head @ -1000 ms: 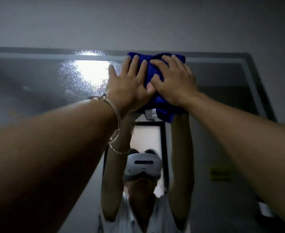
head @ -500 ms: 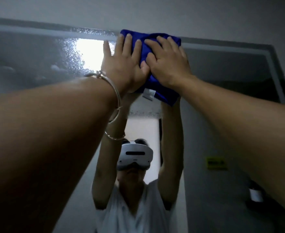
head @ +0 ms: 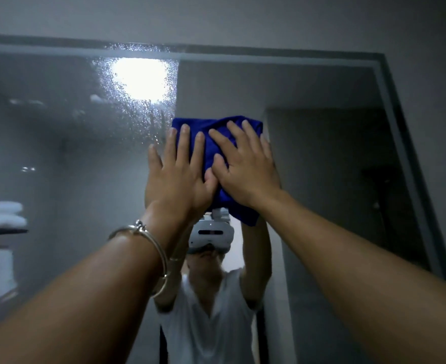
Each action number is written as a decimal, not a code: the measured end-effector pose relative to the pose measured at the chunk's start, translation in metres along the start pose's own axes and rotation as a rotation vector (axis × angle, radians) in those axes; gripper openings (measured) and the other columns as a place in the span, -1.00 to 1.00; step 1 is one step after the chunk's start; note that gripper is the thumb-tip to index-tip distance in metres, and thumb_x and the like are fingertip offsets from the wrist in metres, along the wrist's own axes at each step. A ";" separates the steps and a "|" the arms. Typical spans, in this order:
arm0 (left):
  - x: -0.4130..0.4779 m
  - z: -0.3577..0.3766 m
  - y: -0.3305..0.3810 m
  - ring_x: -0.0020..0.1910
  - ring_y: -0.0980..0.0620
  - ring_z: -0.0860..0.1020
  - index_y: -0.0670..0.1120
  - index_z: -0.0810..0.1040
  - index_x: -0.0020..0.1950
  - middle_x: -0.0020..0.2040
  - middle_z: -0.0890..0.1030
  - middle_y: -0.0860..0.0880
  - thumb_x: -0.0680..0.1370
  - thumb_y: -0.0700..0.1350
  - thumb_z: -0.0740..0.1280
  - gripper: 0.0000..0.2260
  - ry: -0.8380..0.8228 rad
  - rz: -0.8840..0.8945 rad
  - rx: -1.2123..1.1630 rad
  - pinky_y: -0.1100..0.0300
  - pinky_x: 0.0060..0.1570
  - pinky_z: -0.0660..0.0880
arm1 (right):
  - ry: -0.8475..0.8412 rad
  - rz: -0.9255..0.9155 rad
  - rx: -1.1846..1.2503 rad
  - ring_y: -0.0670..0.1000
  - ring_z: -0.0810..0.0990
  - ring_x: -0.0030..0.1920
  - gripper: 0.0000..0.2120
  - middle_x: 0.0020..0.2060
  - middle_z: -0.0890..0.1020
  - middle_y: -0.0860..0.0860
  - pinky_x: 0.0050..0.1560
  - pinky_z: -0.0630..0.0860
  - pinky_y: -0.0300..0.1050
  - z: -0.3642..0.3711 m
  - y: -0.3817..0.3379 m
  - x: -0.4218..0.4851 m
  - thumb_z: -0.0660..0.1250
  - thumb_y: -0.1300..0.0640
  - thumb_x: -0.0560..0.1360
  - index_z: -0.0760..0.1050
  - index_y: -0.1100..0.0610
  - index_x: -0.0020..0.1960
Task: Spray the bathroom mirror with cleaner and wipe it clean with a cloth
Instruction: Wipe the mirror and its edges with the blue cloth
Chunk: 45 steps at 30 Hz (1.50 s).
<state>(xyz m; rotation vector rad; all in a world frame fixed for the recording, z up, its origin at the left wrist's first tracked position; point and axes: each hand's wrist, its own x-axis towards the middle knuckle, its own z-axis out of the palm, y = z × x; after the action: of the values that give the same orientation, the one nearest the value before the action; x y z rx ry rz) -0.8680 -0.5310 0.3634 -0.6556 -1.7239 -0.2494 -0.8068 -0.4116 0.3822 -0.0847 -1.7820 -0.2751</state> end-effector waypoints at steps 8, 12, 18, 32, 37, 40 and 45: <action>-0.015 -0.001 0.005 0.51 -0.13 -0.21 -0.09 -0.37 0.44 0.54 -0.21 -0.15 0.41 0.12 -0.43 -0.38 -0.034 -0.051 0.032 -0.18 0.42 -0.05 | -0.074 -0.011 -0.007 0.02 -0.17 0.53 -0.50 0.55 -0.02 -0.02 0.47 -0.24 0.04 0.002 0.000 -0.016 -0.03 -0.08 0.63 -0.04 -0.12 0.54; -0.016 -0.001 0.008 0.50 -0.13 -0.28 -0.09 -0.36 0.48 0.53 -0.28 -0.14 0.56 0.11 -0.25 -0.44 -0.073 -0.092 0.056 -0.18 0.44 -0.13 | -0.052 -0.029 0.012 0.03 -0.16 0.53 -0.50 0.55 -0.01 -0.01 0.47 -0.23 0.05 0.006 -0.001 -0.018 -0.08 -0.08 0.61 -0.02 -0.12 0.54; -0.015 0.000 0.012 0.50 -0.11 -0.28 -0.08 -0.34 0.49 0.53 -0.29 -0.12 0.60 0.08 -0.15 -0.44 -0.096 -0.119 0.079 -0.13 0.43 -0.20 | 0.034 -0.029 0.030 0.06 -0.08 0.53 -0.43 0.54 0.08 0.01 0.47 -0.17 0.09 0.013 0.000 -0.018 -0.13 -0.10 0.52 0.07 -0.10 0.53; -0.019 -0.003 0.006 0.49 -0.10 -0.31 -0.07 -0.36 0.48 0.52 -0.32 -0.11 0.60 0.12 -0.18 -0.44 -0.100 -0.091 0.050 -0.16 0.43 -0.23 | 0.084 -0.014 0.020 0.06 0.01 0.53 -0.48 0.51 0.17 0.02 0.46 -0.15 0.06 0.015 -0.002 -0.021 -0.09 -0.09 0.55 0.19 -0.09 0.50; -0.018 -0.007 -0.003 0.49 -0.13 -0.29 -0.10 -0.39 0.47 0.51 -0.32 -0.14 0.60 0.13 -0.19 -0.42 -0.076 -0.017 0.112 -0.21 0.40 -0.25 | 0.088 0.055 -0.005 0.03 -0.02 0.53 -0.37 0.52 0.16 0.00 0.45 -0.18 0.01 0.015 -0.015 -0.022 -0.25 -0.16 0.48 0.17 -0.11 0.50; -0.024 -0.007 -0.020 0.49 -0.13 -0.31 -0.11 -0.41 0.45 0.50 -0.34 -0.15 0.59 0.14 -0.21 -0.42 -0.079 0.022 0.142 -0.22 0.38 -0.29 | 0.079 0.098 0.002 0.02 -0.04 0.53 -0.36 0.53 0.14 -0.01 0.44 -0.20 -0.01 0.021 -0.035 -0.027 -0.27 -0.16 0.47 0.15 -0.11 0.51; -0.041 -0.010 -0.085 0.49 -0.12 -0.31 -0.11 -0.44 0.43 0.50 -0.36 -0.14 0.58 0.17 -0.22 -0.41 -0.102 0.007 0.169 -0.22 0.38 -0.29 | 0.055 0.049 0.016 0.05 0.01 0.53 -0.40 0.51 0.19 0.01 0.45 -0.14 0.06 0.039 -0.093 -0.014 -0.19 -0.14 0.49 0.20 -0.11 0.49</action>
<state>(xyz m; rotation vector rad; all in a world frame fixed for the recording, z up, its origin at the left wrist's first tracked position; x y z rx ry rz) -0.9009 -0.6179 0.3421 -0.5576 -1.8173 -0.0653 -0.8598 -0.4912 0.3473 -0.1081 -1.7245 -0.2264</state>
